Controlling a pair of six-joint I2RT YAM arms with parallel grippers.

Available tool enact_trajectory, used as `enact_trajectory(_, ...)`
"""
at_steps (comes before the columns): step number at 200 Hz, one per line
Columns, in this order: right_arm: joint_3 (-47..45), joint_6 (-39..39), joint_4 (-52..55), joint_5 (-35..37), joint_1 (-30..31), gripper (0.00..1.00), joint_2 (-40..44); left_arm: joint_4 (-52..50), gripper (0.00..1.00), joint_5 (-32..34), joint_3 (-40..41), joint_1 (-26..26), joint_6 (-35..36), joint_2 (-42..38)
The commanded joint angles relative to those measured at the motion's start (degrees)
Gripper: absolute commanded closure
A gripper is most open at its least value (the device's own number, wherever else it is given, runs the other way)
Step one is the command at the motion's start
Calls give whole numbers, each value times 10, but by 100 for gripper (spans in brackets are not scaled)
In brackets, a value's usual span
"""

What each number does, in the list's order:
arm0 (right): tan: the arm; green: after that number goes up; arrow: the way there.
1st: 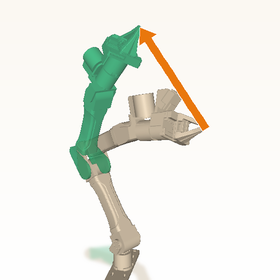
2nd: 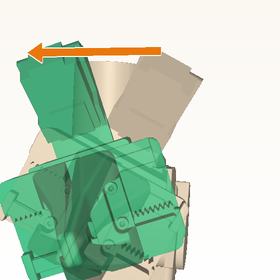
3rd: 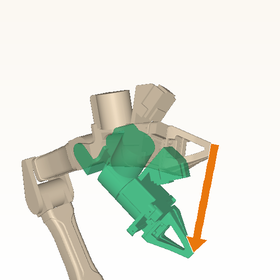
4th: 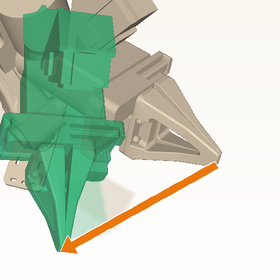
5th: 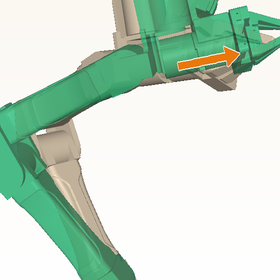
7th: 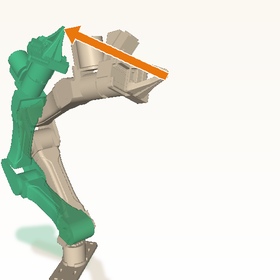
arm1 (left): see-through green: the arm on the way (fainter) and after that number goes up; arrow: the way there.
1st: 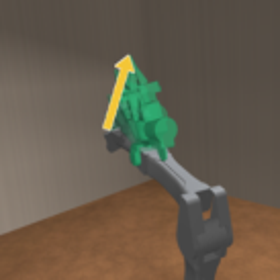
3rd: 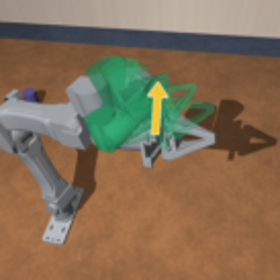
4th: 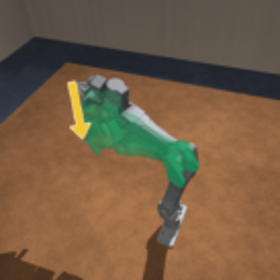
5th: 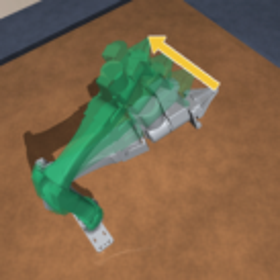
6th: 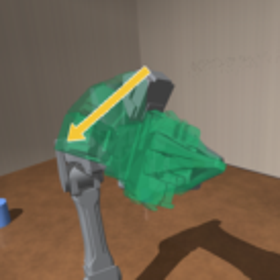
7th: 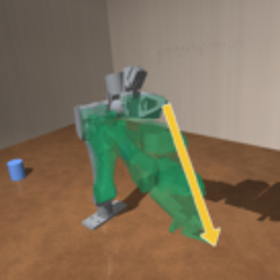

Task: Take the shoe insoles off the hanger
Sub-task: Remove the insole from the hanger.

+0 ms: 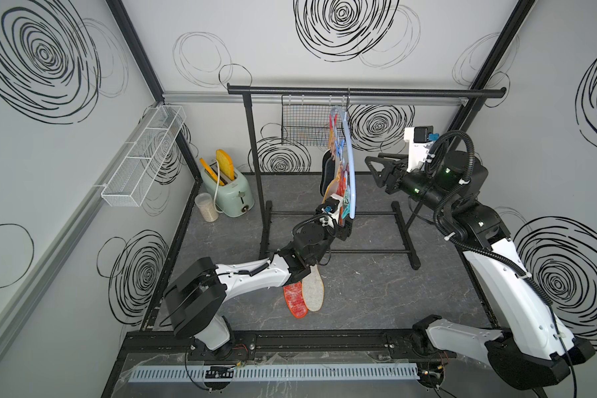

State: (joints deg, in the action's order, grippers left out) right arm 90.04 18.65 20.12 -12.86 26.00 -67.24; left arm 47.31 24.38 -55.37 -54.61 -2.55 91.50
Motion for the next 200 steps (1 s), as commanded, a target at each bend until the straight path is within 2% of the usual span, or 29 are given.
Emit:
enact_trajectory(1,1,-2,-15,-3,-3,46,11,1,43,68,-23,6,-8,15)
enact_trajectory(14,0,-4,-15,0,-4,46,13,0,57,63,-22,10,-9,14)
enact_trajectory(29,-3,-5,-17,1,-4,46,13,-4,82,63,-18,12,-11,8)
enact_trajectory(45,-4,-4,-19,-1,-4,46,14,-3,100,67,-10,13,-13,1)
enact_trajectory(86,0,-2,-8,0,-5,46,13,-3,100,88,-25,13,6,13)
enact_trajectory(122,-1,-15,5,33,-7,44,19,-5,100,121,-75,1,66,62)
enact_trajectory(159,17,-1,18,5,-8,43,-9,9,100,154,-106,-20,122,99)
enact_trajectory(200,58,-2,63,-20,-13,42,-40,12,100,149,-120,-28,143,116)
